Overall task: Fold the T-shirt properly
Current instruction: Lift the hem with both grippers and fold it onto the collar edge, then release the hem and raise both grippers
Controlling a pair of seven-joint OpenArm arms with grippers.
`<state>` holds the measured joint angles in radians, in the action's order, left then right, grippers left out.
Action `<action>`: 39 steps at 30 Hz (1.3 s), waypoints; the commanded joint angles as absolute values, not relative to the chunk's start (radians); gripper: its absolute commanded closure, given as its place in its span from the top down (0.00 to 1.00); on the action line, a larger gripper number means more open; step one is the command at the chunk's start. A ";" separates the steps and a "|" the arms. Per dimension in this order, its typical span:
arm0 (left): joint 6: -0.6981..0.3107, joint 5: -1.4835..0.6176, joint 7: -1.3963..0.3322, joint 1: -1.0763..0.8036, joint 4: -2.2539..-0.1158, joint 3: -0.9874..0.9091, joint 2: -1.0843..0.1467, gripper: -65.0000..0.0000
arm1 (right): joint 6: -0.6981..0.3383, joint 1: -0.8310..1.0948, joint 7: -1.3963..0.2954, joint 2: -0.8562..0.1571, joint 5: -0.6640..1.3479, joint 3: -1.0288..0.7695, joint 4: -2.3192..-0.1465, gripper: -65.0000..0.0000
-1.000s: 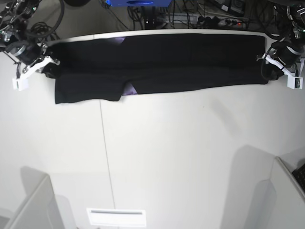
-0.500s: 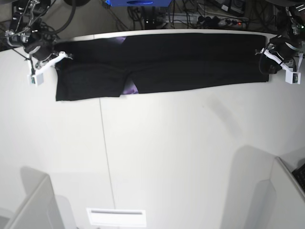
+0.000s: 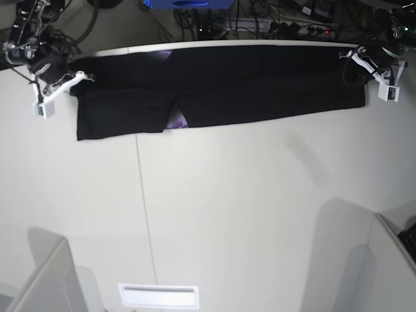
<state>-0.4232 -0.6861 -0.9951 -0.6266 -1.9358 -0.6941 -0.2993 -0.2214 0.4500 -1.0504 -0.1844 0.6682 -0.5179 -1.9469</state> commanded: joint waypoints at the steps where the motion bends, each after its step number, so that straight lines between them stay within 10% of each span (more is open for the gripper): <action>1: -0.427 -0.696 -0.980 -0.641 -1.952 -0.705 -0.312 0.00 | -0.228 0.460 -1.036 -0.196 0.676 -0.538 -1.969 0.00; 22: -0.427 -0.696 -0.980 -0.667 -1.954 -0.725 -0.312 0.00 | -0.228 0.498 -1.046 -0.188 0.674 -0.582 -1.982 0.00; 24: -0.427 -0.696 -0.980 -0.667 -1.956 -0.773 -0.308 0.16 | -0.226 0.506 -1.046 -0.188 0.679 -0.582 -1.985 0.00; 28: -0.427 -0.704 -0.980 -0.662 -1.959 -0.866 -0.308 0.53 | -0.226 0.519 -1.035 -0.186 0.679 -0.584 -1.988 0.34; 31: -0.427 -0.705 -0.980 -0.657 -1.960 -0.898 -0.306 0.66 | -0.226 0.526 -0.989 -0.183 0.682 -0.585 -2.002 0.31; 35: -0.427 -0.783 -0.980 -0.656 -1.962 -0.877 -0.292 0.53 | -0.286 0.544 -0.886 -0.168 0.682 -0.568 -2.005 0.12; 39: -0.427 -0.831 -0.981 -0.621 -1.954 -0.872 -0.257 0.00 | -0.394 0.510 -0.874 -0.168 0.676 -0.506 -1.995 0.00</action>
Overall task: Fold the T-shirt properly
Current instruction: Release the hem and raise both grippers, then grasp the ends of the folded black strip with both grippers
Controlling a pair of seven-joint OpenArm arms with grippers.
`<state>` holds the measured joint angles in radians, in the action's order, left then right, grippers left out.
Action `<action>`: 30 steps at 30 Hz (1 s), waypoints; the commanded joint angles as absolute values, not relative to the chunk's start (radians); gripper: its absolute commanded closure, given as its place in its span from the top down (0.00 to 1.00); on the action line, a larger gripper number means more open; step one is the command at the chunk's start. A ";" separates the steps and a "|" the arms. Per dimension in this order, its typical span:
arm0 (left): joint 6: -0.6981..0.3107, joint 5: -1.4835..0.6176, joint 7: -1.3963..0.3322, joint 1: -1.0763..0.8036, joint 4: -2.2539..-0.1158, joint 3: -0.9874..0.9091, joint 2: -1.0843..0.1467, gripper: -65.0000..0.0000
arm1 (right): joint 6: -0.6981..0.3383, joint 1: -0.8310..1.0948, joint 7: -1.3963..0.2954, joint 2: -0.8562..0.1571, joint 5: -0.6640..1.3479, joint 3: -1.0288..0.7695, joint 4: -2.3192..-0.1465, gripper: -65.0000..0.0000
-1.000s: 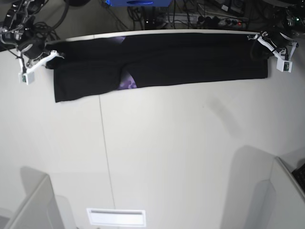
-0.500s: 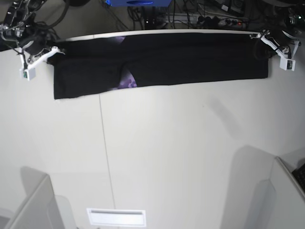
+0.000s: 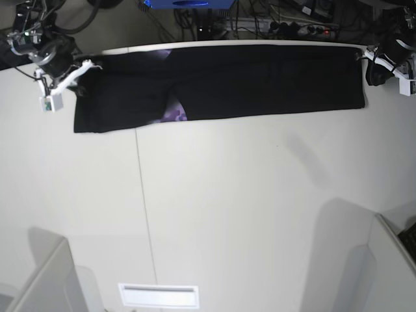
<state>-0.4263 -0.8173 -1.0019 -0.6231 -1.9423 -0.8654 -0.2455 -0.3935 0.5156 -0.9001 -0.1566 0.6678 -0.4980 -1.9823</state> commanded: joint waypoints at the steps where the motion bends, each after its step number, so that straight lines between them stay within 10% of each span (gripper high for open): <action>1: -0.426 -0.814 -0.983 -0.601 -1.949 -0.872 -0.243 0.00 | -0.386 0.492 -0.891 -0.168 0.674 -0.496 -1.986 0.00; 20: -0.426 -0.335 -0.978 -0.314 -1.681 -0.694 -0.150 0.00 | -0.381 0.157 -0.917 -0.252 0.654 -0.461 -1.489 0.00; 30: -0.424 -0.213 -0.984 -0.131 -1.593 -0.694 -0.151 0.00 | -0.381 -0.071 -0.923 -0.151 0.311 -0.461 -1.394 0.00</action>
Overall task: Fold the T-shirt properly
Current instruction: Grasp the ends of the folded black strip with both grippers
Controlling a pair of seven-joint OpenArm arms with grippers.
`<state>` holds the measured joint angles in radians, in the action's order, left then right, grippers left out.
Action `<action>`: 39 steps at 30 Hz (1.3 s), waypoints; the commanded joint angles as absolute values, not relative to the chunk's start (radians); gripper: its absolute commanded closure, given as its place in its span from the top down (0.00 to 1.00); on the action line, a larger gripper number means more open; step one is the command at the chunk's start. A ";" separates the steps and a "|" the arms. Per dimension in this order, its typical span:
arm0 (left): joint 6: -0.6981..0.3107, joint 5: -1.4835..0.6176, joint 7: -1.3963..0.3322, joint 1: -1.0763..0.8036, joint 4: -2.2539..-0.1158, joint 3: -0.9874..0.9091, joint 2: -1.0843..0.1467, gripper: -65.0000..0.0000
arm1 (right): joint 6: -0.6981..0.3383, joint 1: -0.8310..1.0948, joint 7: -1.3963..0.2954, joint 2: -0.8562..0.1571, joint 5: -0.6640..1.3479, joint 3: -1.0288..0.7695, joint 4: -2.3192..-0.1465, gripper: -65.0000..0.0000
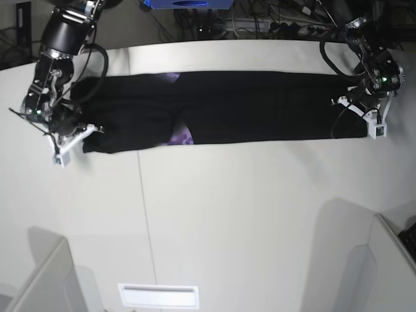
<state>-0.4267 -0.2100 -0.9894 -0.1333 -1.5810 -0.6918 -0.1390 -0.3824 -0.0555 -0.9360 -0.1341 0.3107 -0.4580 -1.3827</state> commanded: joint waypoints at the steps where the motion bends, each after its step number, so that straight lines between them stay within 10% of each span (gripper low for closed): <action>1: -0.424 -0.214 -0.984 -0.128 -1.593 -0.696 -0.151 0.00 | -0.381 -0.084 -0.923 -0.145 0.297 -0.461 -1.392 0.00; 24: -0.526 -0.639 -1.133 -0.320 -1.914 -0.938 -0.223 0.00 | -0.390 0.073 -1.136 -0.082 0.387 -0.463 -1.997 0.00; 31: -0.549 -0.670 -1.133 -0.332 -1.839 -0.980 -0.228 0.95 | -0.390 0.120 -1.136 -0.073 0.407 -0.461 -1.995 0.00; 39: -0.645 -0.659 -1.038 -0.297 -1.607 -0.928 -0.255 1.00 | -0.390 0.139 -1.136 -0.073 0.407 -0.461 -1.995 0.00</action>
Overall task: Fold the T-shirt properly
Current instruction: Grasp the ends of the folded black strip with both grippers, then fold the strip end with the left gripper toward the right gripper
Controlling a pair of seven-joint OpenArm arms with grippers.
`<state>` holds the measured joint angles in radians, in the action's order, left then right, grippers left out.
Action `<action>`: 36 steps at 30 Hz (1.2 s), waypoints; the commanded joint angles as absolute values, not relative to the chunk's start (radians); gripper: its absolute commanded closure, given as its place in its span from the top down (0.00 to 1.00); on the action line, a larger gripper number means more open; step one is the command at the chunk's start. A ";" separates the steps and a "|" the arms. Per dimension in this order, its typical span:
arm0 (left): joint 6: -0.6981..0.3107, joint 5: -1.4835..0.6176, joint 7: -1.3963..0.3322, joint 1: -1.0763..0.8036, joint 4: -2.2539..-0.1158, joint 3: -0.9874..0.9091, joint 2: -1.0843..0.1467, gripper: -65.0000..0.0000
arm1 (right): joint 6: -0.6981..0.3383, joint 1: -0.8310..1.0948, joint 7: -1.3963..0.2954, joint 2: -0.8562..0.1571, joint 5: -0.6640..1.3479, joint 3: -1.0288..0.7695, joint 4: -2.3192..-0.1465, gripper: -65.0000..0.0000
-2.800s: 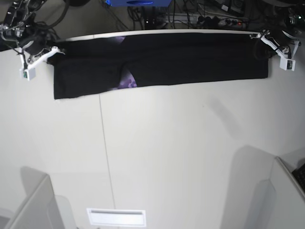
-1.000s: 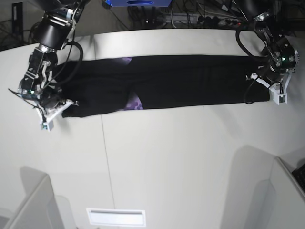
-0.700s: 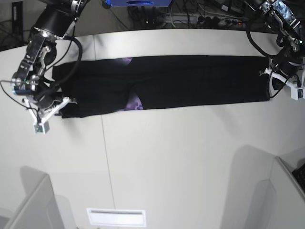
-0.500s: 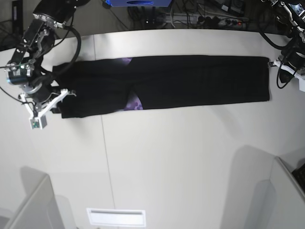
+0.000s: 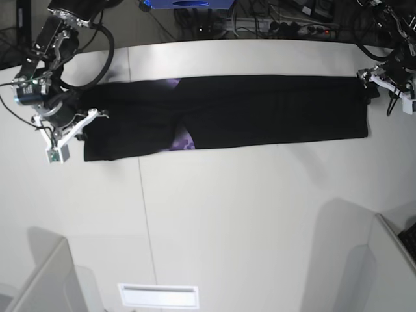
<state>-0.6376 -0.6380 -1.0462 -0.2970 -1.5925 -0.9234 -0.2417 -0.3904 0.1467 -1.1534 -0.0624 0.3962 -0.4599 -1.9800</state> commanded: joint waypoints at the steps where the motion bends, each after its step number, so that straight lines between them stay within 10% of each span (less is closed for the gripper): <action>1: -0.645 -0.659 -1.020 -0.297 -1.578 -0.901 -0.271 1.00 | -0.390 0.140 -1.136 -0.071 0.407 -0.461 -1.995 0.00; 10: -0.645 -0.659 -0.928 -0.295 -1.443 -0.768 -0.277 0.98 | -0.390 0.148 -1.136 -0.059 0.407 -0.461 -1.997 0.00; 19: -0.645 -0.659 -0.926 -0.275 -1.400 -0.768 -0.278 0.00 | -0.390 0.171 -1.135 -0.044 0.407 -0.461 -1.998 0.00; 36: -0.645 -0.657 -0.808 -0.344 -1.517 -0.852 -0.366 0.00 | -0.392 0.248 -1.135 -0.051 0.601 -0.464 -1.997 0.00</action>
